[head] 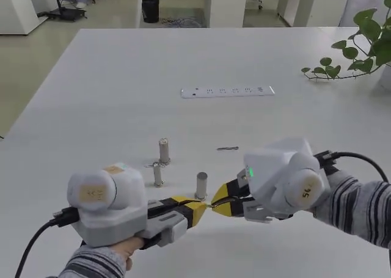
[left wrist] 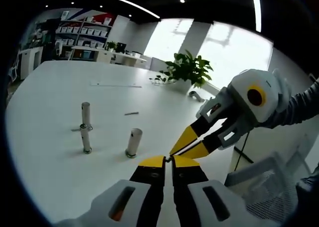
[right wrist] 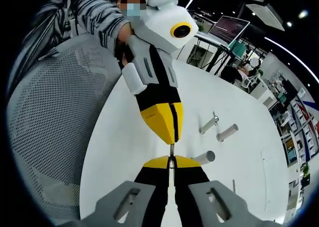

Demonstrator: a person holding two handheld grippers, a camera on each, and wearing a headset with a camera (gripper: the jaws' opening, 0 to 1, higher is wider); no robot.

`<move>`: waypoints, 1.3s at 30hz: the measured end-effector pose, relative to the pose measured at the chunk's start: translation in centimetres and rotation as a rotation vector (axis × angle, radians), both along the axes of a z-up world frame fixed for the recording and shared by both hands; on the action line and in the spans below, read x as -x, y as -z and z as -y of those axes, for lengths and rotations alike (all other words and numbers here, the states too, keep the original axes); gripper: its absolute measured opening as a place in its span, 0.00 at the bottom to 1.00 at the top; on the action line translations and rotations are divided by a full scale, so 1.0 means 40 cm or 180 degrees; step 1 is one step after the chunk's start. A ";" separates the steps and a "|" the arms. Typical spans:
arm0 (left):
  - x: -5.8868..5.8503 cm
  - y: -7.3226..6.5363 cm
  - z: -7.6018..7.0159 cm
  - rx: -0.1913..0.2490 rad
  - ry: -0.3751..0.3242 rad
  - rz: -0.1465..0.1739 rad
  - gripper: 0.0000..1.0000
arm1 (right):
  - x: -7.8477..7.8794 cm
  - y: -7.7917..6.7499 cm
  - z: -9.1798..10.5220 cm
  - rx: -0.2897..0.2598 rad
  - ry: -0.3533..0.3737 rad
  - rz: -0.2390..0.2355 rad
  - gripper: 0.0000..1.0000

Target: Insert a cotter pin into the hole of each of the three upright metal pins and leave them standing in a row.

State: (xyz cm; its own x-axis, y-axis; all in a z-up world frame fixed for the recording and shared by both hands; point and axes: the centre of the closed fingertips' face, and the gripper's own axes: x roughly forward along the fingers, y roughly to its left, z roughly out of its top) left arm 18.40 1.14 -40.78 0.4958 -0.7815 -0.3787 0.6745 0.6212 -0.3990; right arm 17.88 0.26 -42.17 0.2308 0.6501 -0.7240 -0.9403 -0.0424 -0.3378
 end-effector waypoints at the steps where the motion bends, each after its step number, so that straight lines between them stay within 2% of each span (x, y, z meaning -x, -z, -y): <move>1: 0.002 0.000 0.001 0.0001 0.0013 0.0001 0.00 | 0.000 0.000 0.000 0.0007 -0.0001 0.0006 0.00; 6: 0.009 -0.005 0.006 0.0005 0.0078 0.0047 0.00 | -0.001 -0.001 -0.001 0.0006 0.0022 0.0036 0.00; 7: 0.012 -0.003 0.007 0.0001 0.0099 0.0016 0.00 | 0.000 -0.001 0.000 0.0002 0.0027 0.0032 0.00; 11: 0.014 -0.002 0.006 -0.0018 0.0164 0.0044 0.00 | -0.003 -0.001 0.002 -0.0019 0.0084 0.0006 0.00; 15: 0.023 -0.015 0.011 -0.0029 0.0310 0.0179 0.00 | -0.014 0.008 0.016 0.0013 0.0171 -0.0026 0.04; 16: 0.026 -0.018 0.013 -0.0055 0.0359 0.0234 0.00 | -0.013 0.008 0.017 -0.0005 0.0175 -0.0056 0.03; 19: 0.033 -0.012 0.016 -0.0164 0.0478 0.0308 0.00 | -0.009 0.009 0.017 0.0001 0.0170 -0.0078 0.03; 24: 0.041 -0.008 0.013 -0.0250 0.0642 0.0423 0.00 | 0.002 0.013 0.016 0.0008 0.0120 -0.0128 0.00; 31: 0.047 -0.002 0.005 -0.0361 0.0828 0.0521 0.00 | 0.014 0.017 0.009 0.0034 0.0048 -0.0181 0.00; 39: 0.039 0.005 -0.001 -0.0482 0.0839 0.0644 0.00 | 0.010 0.020 0.004 0.0127 -0.0031 -0.0125 0.00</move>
